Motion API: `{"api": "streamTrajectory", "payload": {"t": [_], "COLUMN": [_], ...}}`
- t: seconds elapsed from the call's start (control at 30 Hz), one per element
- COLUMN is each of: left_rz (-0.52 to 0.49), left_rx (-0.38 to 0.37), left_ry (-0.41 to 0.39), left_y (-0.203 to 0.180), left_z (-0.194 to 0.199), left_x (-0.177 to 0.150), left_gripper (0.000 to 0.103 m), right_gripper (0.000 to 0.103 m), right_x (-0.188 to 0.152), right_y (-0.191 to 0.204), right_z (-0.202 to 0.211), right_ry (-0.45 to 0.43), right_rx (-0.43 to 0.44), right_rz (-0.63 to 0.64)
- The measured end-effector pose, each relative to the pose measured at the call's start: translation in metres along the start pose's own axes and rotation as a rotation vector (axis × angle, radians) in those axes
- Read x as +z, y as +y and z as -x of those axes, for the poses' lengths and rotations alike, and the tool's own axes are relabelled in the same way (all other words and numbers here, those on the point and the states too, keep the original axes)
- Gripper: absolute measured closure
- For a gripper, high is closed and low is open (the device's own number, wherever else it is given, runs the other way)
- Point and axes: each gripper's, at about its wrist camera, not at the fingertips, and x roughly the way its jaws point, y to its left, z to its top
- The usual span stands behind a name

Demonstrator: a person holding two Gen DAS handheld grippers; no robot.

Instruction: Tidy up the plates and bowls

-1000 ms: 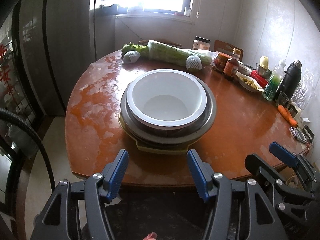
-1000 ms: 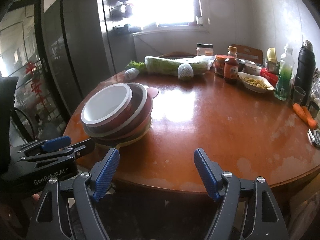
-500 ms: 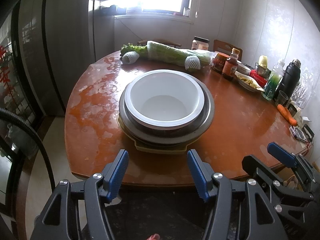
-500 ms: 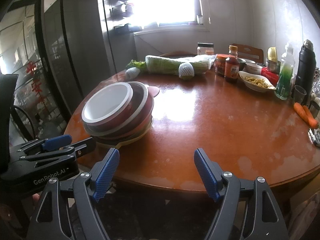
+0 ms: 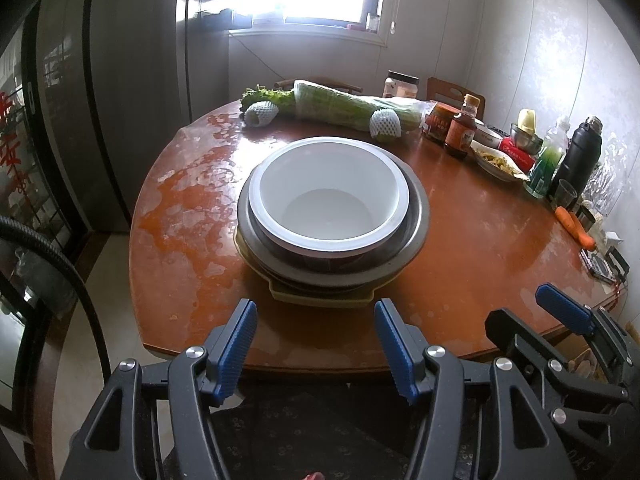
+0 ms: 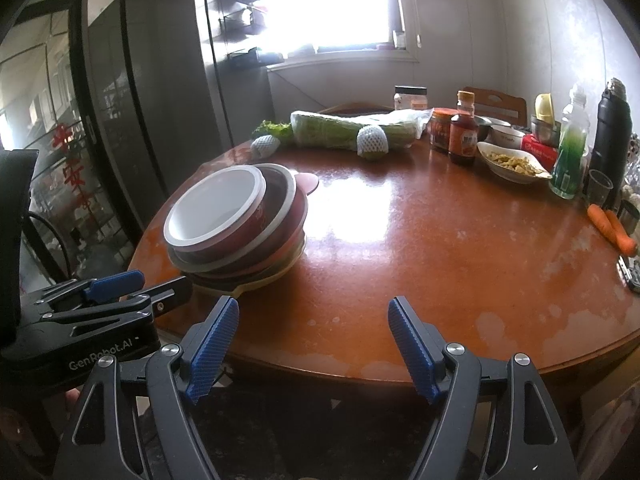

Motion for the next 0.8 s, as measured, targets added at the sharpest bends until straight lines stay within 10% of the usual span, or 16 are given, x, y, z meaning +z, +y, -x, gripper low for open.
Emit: {"api": "streamTrajectory", "payload": {"t": [0.8], "left_rz": [0.002], "left_rx": [0.027], "left_ry": [-0.012], "left_y": [0.0058], "left_z": [-0.0010], "left_x": [0.0048], "left_gripper": [0.042], "right_gripper": [0.025], "right_x": [-0.0001], "right_y": [-0.0005], "right_z": [-0.0008], "right_ry": [0.001], "right_rx": [0.003], "right_rz": [-0.002]}}
